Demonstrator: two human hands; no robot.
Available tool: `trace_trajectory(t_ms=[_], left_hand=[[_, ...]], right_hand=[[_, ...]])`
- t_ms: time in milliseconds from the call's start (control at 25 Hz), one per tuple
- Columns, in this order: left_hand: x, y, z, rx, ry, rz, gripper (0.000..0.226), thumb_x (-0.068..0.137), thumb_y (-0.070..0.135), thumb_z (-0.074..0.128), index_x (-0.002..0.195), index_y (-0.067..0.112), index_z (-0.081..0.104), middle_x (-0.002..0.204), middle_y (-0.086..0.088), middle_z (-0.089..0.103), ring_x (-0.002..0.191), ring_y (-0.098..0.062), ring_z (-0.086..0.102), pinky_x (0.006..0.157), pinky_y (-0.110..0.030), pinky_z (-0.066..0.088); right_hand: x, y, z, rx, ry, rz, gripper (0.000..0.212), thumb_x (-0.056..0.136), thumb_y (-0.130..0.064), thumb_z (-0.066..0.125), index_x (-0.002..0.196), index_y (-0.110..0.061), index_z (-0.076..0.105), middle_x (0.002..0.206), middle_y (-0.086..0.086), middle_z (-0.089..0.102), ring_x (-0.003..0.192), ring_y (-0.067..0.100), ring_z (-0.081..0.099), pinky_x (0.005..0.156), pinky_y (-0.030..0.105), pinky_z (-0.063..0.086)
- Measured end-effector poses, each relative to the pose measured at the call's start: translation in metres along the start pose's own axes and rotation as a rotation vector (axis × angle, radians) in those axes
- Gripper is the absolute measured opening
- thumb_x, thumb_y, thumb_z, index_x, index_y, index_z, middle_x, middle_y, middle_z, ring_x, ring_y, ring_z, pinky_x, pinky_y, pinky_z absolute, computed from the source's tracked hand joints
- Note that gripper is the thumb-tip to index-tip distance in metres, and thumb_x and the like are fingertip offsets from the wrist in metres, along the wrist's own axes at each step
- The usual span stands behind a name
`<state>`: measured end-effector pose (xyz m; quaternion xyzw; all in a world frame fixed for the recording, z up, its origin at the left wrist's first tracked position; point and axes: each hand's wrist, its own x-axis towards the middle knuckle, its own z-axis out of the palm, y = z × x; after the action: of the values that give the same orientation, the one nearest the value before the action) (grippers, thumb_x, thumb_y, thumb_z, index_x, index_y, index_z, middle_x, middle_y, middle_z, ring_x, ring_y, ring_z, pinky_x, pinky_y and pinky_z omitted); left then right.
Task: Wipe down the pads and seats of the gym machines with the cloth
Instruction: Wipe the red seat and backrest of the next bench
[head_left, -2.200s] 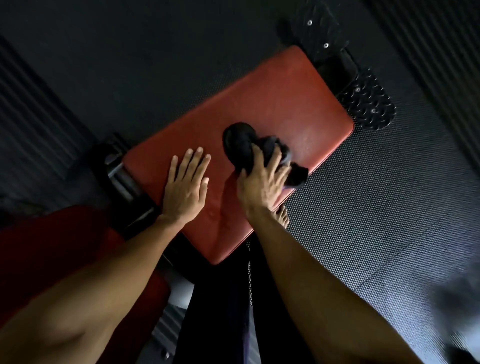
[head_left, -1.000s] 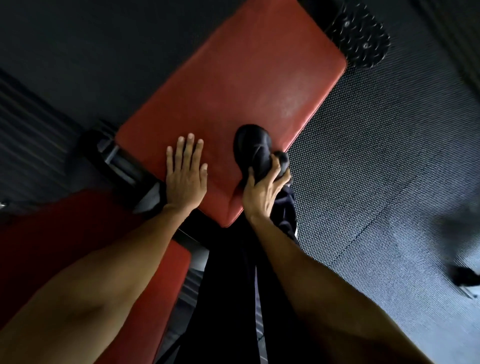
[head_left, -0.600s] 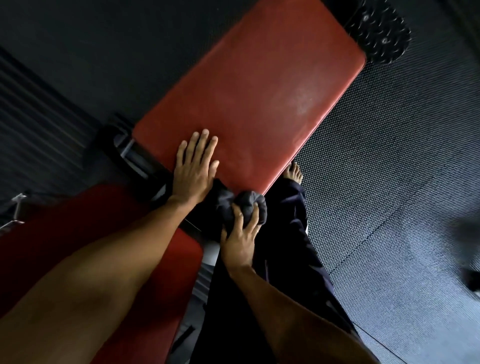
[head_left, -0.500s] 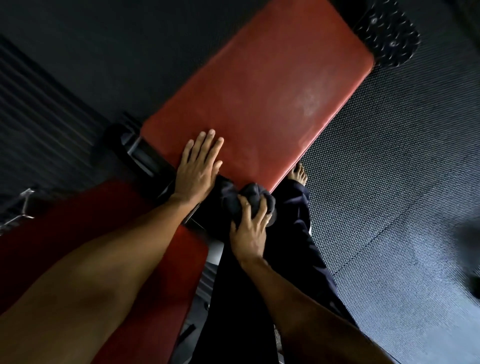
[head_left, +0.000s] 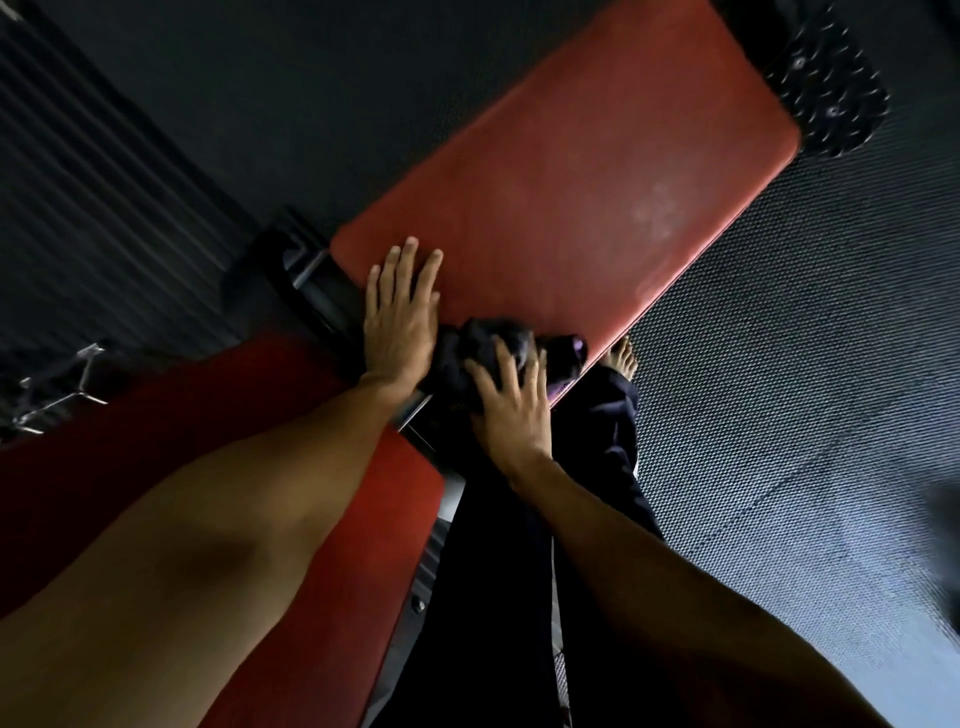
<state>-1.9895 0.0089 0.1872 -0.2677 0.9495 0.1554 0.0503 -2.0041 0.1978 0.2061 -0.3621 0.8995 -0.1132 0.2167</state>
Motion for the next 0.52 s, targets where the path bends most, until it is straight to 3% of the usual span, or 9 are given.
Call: trace_trajectory(t_ms=[80,160,320,440,520], left_hand=[[0.001,-0.004,-0.003,-0.020,-0.005,-0.045,0.047,0.106,0.021,0.041,0.153,0.019,0.037,0.163,-0.012,0.028,0.151,-0.031,0.024,0.122,-0.050,0.022],[-0.002,-0.002,-0.002,-0.025,0.001,-0.055,0.047,0.106,0.019,0.041,0.153,0.018,0.038,0.162,-0.013,0.029,0.151,-0.031,0.024,0.121,-0.050,0.023],[0.001,-0.002,0.000,-0.040,0.000,-0.074,0.048,0.104,0.016,0.042,0.152,0.020,0.040,0.162,-0.011,0.031,0.150,-0.031,0.026,0.121,-0.049,0.024],[0.010,-0.014,-0.007,-0.071,0.000,-0.148,0.053,0.101,0.013,0.043,0.152,0.024,0.039,0.163,-0.008,0.029,0.150,-0.028,0.025,0.120,-0.048,0.024],[0.009,-0.011,-0.008,-0.085,-0.006,-0.185,0.055,0.101,0.015,0.045,0.154,0.023,0.035,0.164,-0.008,0.025,0.152,-0.029,0.022,0.122,-0.050,0.021]], right_hand=[[-0.033,0.012,0.006,-0.137,-0.093,-0.202,0.077,0.064,-0.031,0.086,0.137,-0.026,0.061,0.153,0.018,0.046,0.141,0.057,0.033,0.118,0.065,0.022],[-0.051,0.028,0.008,-0.210,-0.119,-0.275,0.072,0.068,-0.032,0.082,0.137,-0.027,0.061,0.154,0.018,0.045,0.142,0.056,0.033,0.117,0.063,0.019],[0.004,-0.009,0.006,-0.109,-0.054,-0.169,0.053,0.083,-0.029,0.065,0.136,-0.022,0.055,0.157,0.019,0.039,0.145,0.057,0.025,0.120,0.065,0.016],[0.051,-0.038,0.004,-0.121,-0.099,-0.140,0.050,0.087,-0.027,0.065,0.135,-0.020,0.052,0.158,0.018,0.039,0.147,0.057,0.020,0.121,0.066,0.017],[0.040,-0.019,0.005,-0.158,-0.095,-0.215,0.056,0.083,-0.027,0.071,0.136,-0.020,0.055,0.156,0.018,0.042,0.145,0.056,0.026,0.120,0.065,0.020]])
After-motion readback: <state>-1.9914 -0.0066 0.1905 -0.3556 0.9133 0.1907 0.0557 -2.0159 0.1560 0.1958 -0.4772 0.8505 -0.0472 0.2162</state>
